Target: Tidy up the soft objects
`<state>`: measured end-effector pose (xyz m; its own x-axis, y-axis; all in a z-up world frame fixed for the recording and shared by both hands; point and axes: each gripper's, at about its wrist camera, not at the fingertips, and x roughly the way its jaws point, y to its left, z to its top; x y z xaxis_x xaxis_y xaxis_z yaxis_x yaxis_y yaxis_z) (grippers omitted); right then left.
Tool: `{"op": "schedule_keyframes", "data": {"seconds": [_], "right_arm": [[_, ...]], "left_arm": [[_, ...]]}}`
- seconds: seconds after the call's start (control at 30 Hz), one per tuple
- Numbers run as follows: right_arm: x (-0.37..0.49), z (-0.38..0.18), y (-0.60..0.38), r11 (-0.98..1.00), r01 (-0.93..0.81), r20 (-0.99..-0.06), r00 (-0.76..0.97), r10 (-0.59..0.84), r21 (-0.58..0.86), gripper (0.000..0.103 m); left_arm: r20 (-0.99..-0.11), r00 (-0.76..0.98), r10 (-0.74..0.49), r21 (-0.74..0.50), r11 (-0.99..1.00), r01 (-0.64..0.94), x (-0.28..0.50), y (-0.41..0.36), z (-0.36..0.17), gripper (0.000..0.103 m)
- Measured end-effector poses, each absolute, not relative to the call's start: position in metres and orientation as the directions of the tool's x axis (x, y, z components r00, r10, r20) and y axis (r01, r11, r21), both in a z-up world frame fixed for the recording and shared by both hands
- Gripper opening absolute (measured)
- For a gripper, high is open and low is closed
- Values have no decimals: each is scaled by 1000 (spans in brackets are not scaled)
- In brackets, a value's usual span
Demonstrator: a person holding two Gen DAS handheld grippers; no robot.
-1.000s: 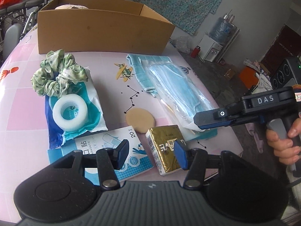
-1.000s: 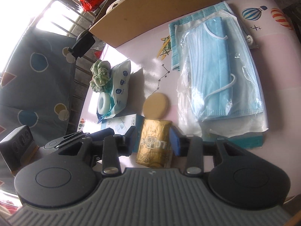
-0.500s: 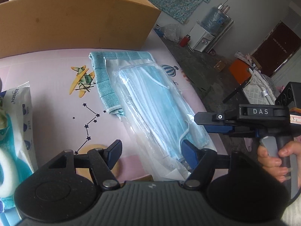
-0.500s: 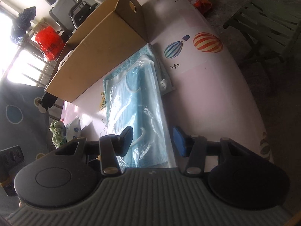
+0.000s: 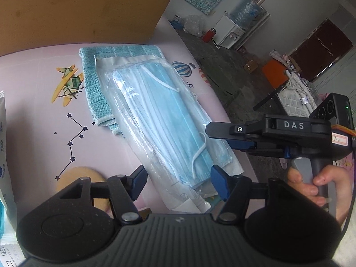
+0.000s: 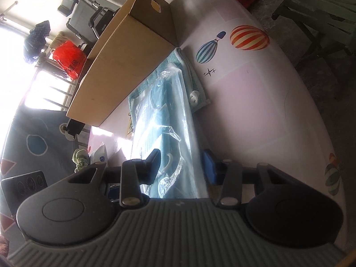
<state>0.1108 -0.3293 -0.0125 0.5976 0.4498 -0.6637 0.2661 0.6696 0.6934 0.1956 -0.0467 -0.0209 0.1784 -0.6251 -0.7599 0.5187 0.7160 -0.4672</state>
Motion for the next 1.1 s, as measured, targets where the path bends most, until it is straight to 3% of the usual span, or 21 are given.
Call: {"op": "schedule_keyframes", "data": {"seconds": [0.33,0.7,0.87,1.1], "right_arm": [[103,17,-334,774,270,-719,618,317,573,42],[118,68,-266,775,-6,-622,592,512,632,44],[127,69,-241,770,-29,-633,552,544,637,44],[117,56,-254,793,48,-682,543,490,608,44]], "left_arm": [[-747,306,-590,-368,751,549,180,-9,22,72],[-752,521,-403,-223,900,374,154,116,63,73],[-766,541,-349,-231,933,275,153,146,55,72],[-764,515,-390,-252,914,318,140,139,46,72]]}}
